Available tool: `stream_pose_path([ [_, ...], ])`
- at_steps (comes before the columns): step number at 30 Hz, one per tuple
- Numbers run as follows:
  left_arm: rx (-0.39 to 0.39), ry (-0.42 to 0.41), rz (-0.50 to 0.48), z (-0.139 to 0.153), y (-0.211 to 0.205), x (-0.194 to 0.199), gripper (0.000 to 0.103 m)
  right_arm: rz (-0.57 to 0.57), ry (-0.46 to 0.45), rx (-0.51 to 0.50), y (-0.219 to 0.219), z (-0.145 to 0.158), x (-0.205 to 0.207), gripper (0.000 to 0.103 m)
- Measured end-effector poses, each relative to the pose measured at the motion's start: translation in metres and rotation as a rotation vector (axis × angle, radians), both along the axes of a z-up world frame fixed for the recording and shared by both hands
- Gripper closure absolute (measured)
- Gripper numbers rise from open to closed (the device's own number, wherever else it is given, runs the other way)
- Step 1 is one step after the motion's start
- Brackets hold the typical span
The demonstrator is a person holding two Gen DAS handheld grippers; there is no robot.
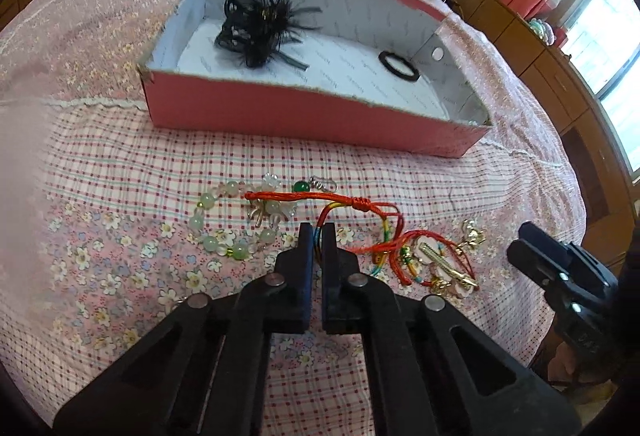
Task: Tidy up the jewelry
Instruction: 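Grasp a red-string bracelet with the left tool while the right tool grasps another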
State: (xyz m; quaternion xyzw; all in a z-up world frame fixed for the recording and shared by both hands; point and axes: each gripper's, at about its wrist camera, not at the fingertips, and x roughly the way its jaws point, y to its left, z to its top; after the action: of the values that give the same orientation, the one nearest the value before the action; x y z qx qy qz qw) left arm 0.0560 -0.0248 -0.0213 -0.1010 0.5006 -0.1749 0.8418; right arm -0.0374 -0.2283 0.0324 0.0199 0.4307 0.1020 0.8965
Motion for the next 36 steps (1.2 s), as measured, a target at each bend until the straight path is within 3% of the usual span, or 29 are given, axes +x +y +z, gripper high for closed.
stream_pose_path([
  [16,-0.022,-0.130,0.014,0.049,0.024,-0.023,0.103,0.052,0.046,0.040,0.011,-0.011,0.002,0.060],
  [27,-0.029,-0.124,0.035,0.044,0.032,-0.025,0.103,0.066,0.125,0.069,0.014,-0.035,0.019,0.082],
  [30,-0.033,-0.125,0.039,0.045,0.033,-0.026,0.103,0.082,0.131,0.065,0.016,-0.038,0.020,0.093],
  [36,-0.041,-0.140,0.048,0.049,0.038,-0.028,0.103,0.107,0.098,0.078,0.019,-0.030,0.017,0.100],
])
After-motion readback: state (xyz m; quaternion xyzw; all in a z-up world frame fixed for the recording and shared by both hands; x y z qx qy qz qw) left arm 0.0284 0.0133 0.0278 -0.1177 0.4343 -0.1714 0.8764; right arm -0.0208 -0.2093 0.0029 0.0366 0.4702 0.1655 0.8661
